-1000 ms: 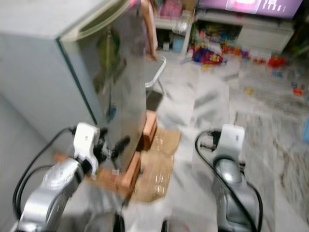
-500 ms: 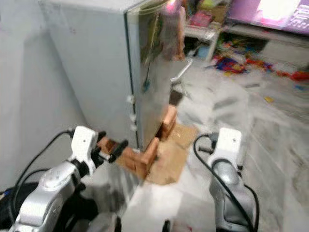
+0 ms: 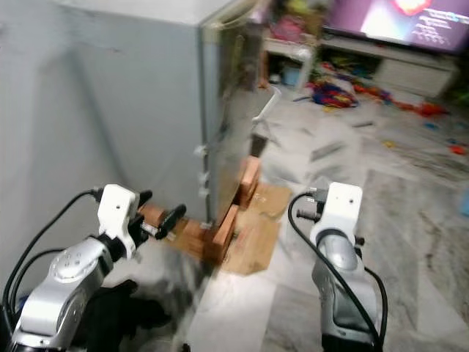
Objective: Restocking fridge
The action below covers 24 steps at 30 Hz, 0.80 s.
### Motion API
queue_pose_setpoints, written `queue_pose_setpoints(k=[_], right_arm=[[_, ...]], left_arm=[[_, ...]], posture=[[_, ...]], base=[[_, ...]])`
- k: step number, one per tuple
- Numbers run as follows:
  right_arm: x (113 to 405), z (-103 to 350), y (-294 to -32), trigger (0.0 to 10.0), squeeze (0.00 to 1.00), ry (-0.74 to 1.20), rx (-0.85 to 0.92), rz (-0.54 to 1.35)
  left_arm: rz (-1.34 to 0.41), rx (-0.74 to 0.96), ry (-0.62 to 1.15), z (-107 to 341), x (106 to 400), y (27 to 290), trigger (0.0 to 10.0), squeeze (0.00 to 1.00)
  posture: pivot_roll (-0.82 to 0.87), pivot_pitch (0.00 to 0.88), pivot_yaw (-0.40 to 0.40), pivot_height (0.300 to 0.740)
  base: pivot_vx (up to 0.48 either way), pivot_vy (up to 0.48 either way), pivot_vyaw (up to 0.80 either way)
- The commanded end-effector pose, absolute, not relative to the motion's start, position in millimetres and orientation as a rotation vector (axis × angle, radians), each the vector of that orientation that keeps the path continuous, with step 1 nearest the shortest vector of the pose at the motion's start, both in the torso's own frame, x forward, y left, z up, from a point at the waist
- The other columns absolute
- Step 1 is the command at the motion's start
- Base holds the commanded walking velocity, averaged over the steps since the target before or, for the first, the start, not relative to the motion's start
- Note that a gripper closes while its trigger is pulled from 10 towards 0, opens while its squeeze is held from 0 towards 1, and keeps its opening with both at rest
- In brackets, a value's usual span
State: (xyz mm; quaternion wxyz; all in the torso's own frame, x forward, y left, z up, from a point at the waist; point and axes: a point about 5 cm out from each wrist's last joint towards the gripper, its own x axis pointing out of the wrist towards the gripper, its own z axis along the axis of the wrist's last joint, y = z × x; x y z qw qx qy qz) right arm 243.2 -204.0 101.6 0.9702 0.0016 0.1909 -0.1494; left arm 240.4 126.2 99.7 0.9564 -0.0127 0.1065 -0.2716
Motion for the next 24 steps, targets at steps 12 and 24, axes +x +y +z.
queue_pose_setpoints(k=[12,24], right_arm=[[242.9,104.6,-207.0,10.0,0.0,0.37,-0.013,-0.311],[237.9,98.2,-211.4,10.0,0.0,0.406,-0.014,-0.334]], left_arm=[[-0.569,-0.022,0.169,105.9,239.2,115.9,10.0,0.0],[-0.456,0.019,0.148,105.4,252.8,123.2,10.0,0.0]], posture=[[0.02,0.004,-0.012,0.74],[0.02,0.009,-0.015,0.74]], base=[[0.113,0.0,-0.34],[0.0,0.0,0.0]])
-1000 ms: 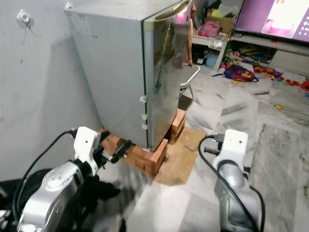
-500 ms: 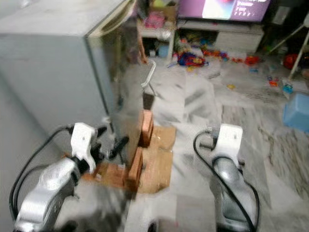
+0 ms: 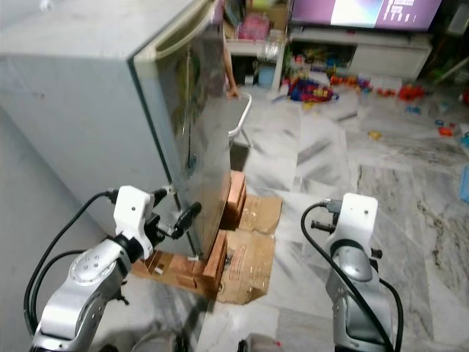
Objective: Restocking fridge
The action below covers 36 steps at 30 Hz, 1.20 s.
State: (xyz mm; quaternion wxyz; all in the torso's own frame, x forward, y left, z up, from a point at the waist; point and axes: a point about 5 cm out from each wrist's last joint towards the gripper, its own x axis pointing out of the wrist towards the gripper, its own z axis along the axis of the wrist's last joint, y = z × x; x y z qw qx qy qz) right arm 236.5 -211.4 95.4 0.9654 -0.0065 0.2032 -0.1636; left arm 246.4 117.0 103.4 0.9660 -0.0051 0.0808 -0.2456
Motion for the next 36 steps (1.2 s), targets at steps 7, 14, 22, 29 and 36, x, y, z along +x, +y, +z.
queue_pose_setpoints(k=[7,14,22,29,36], right_arm=[[239.4,99.1,-208.8,10.0,0.0,0.386,0.01,-0.328],[242.7,108.4,-199.6,10.0,0.0,0.27,-0.015,-0.234],[245.1,106.9,-193.4,10.0,0.0,0.239,-0.02,-0.198],[248.6,107.3,-195.5,10.0,0.0,0.233,-0.013,-0.204],[246.8,106.5,-195.6,10.0,0.0,0.234,-0.01,-0.209]], left_arm=[[-0.282,-0.023,0.079,112.0,274.6,135.4,10.0,0.0],[-0.165,-0.024,0.067,111.4,264.6,153.0,10.0,0.0],[-0.143,-0.034,0.073,106.4,255.7,158.0,10.0,0.0],[-0.161,-0.049,0.067,108.8,257.8,152.2,10.0,0.0],[-0.158,-0.049,0.068,108.8,259.1,150.7,10.0,0.0]], posture=[[0.0,0.007,-0.004,0.74],[0.01,0.002,0.002,0.74],[0.03,0.0,0.0,0.74],[0.02,0.0,0.002,0.74],[0.01,0.0,0.005,0.74]], base=[[0.0,0.0,-0.7],[0.0,0.0,0.0],[0.0,-0.03,0.0],[0.269,-0.298,-0.56],[0.274,-0.175,0.0]])
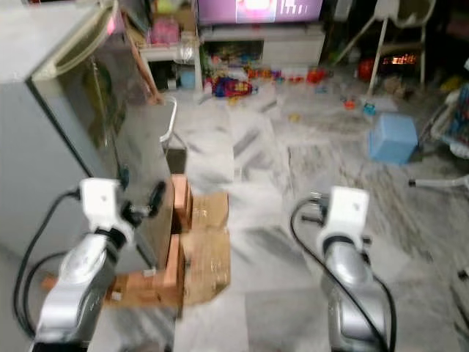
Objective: Restocking fridge
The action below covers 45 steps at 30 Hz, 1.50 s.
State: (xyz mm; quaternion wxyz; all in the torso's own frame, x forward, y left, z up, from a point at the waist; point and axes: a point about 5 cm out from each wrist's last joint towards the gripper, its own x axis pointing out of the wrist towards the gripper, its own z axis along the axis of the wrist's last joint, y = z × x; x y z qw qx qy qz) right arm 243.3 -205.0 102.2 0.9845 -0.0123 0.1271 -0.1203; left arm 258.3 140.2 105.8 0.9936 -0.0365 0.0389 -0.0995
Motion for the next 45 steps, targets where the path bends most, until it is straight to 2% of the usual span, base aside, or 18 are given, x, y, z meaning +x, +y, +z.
queue_pose_setpoints(k=[1,6,19,24,31,34,45], right_arm=[[247.1,106.7,-195.3,10.0,0.0,0.234,-0.009,-0.209],[249.6,108.8,-193.9,10.0,0.0,0.228,0.0,-0.206],[247.9,112.0,-180.9,10.0,0.0,0.223,0.031,-0.117],[242.6,114.1,-178.8,10.0,0.0,0.214,-0.038,-0.079],[234.4,113.6,-184.1,10.0,0.0,0.229,-0.005,-0.111],[232.4,113.3,-185.5,10.0,0.0,0.235,0.004,-0.116],[225.2,109.9,-186.0,10.0,0.0,0.27,0.02,-0.152]], left_arm=[[-0.146,-0.046,0.066,108.9,260.0,151.3,10.0,0.0],[-0.058,-0.03,0.046,112.5,268.1,158.6,10.0,0.0],[0.229,0.058,0.048,114.1,290.3,200.5,10.0,0.0],[0.235,0.068,0.038,116.0,302.0,201.7,10.0,0.0],[0.248,0.105,0.022,117.8,313.9,205.7,10.0,0.0],[0.238,0.098,0.024,116.4,317.3,207.3,10.0,0.0],[0.074,0.035,0.025,118.4,331.9,189.9,10.0,0.0]], posture=[[0.01,0.0,0.004,0.74],[0.01,0.0,0.001,0.74],[0.0,0.015,0.012,0.74],[-0.01,0.025,0.017,0.74],[-0.04,0.045,0.028,0.74],[-0.04,0.049,0.029,0.74],[-0.04,0.061,0.035,0.74]], base=[[0.0,0.0,0.0],[0.0,0.0,0.0],[0.0,0.0,0.0],[0.0,0.0,0.32],[0.0,0.0,0.79],[0.0,0.0,0.0],[0.0,0.0,0.0]])
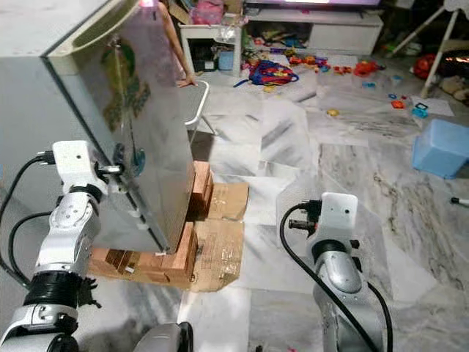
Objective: Restocking fridge
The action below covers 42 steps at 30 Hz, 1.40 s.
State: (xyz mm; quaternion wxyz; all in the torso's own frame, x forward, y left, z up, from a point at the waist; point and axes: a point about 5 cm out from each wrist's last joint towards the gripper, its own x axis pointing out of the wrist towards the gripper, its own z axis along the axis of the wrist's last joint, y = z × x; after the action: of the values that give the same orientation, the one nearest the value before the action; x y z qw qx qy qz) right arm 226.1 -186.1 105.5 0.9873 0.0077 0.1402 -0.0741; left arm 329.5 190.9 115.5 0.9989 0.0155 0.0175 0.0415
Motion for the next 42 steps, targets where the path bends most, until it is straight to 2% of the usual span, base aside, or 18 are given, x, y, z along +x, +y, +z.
queue_pose_setpoints(k=[1,20,26,35,42], right_arm=[[224.2,109.4,-185.9,10.0,0.0,0.275,0.025,-0.155],[217.4,110.6,-188.1,10.0,0.0,0.3,0.047,-0.179],[212.5,108.1,-188.8,10.0,0.0,0.316,0.05,-0.194],[215.3,107.4,-187.4,10.0,0.0,0.319,0.059,-0.189],[214.1,105.5,-185.4,10.0,0.0,0.333,0.081,-0.182]], left_arm=[[0.069,0.033,0.025,118.9,335.0,187.9,10.0,0.0],[0.147,0.041,0.041,131.1,367.8,193.4,10.0,0.0],[0.279,0.033,0.028,134.7,371.1,206.6,10.0,0.0],[0.235,-0.003,0.052,129.1,371.9,202.9,10.0,0.0],[-0.14,0.005,0.054,135.4,382.7,142.0,10.0,0.0]], posture=[[-0.05,0.062,0.036,0.74],[-0.08,0.067,0.048,0.74],[-0.08,0.06,0.05,0.74],[-0.08,0.058,0.046,0.74],[-0.08,0.057,0.049,0.74]], base=[[0.0,0.0,0.0],[0.0,0.0,0.0],[0.0,0.0,0.0],[0.0,0.0,0.0],[0.0,0.0,0.0]])
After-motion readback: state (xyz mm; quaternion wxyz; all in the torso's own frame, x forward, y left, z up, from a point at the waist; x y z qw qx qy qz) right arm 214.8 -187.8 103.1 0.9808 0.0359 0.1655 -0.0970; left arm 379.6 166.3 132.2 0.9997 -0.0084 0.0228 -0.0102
